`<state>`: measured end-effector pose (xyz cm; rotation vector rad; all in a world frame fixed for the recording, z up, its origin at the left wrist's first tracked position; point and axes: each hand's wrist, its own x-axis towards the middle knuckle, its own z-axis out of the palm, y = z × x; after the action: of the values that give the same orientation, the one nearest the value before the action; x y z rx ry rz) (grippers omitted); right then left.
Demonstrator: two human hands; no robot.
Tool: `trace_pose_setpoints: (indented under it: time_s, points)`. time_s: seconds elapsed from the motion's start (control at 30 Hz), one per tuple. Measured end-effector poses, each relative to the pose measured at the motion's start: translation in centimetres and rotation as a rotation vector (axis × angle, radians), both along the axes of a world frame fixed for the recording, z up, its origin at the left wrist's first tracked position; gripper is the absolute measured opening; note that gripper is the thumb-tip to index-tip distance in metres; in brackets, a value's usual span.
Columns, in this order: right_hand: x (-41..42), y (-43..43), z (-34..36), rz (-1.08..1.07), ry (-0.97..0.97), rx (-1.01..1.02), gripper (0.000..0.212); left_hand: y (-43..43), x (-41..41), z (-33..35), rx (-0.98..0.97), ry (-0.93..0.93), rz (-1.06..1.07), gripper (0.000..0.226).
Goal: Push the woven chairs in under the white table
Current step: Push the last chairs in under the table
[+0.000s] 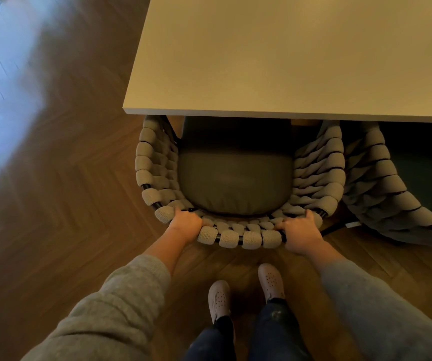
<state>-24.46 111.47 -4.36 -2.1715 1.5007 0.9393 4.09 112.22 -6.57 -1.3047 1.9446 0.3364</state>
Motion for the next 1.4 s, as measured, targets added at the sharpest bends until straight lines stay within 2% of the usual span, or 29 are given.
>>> trace_pose_setpoints:
  time_s: [0.5, 0.67, 0.83, 1.13, 1.2, 1.3, 1.4]
  points:
    - [0.1, -1.0, 0.0, 0.013, 0.006, 0.006, 0.040, -0.8, 0.1, 0.0, -0.013, 0.013, 0.043, 0.034]
    - [0.2, -0.9, 0.2, 0.009, 0.006, -0.007, 0.042, -0.7, 0.0, 0.9, 0.006, 0.047, 0.029, 0.048]
    - [0.1, -0.9, -0.3, 0.014, -0.008, -0.009, 0.042, -0.8, 0.0, 0.4, 0.016, 0.022, 0.055, 0.040]
    - [-0.1, -1.3, 0.1, 0.024, -0.044, 0.040, 0.043, -0.8, -0.3, 1.6, 0.021, 0.046, 0.053, 0.039]
    - [-0.2, -1.7, 0.2, 0.038, -0.062, 0.091, 0.049, -0.9, -0.3, 2.0, 0.046, 0.062, 0.065, 0.040]
    - [-0.6, -2.0, 0.6, 0.076, -0.091, 0.178, 0.073, -1.1, -0.5, 3.2, 0.144, 0.042, 0.067, 0.050]
    - [-1.7, -2.7, 1.3, -0.011, -0.277, 0.295, 0.082, -1.5, -1.3, 4.0, 0.243, 0.043, 0.176, 0.065]
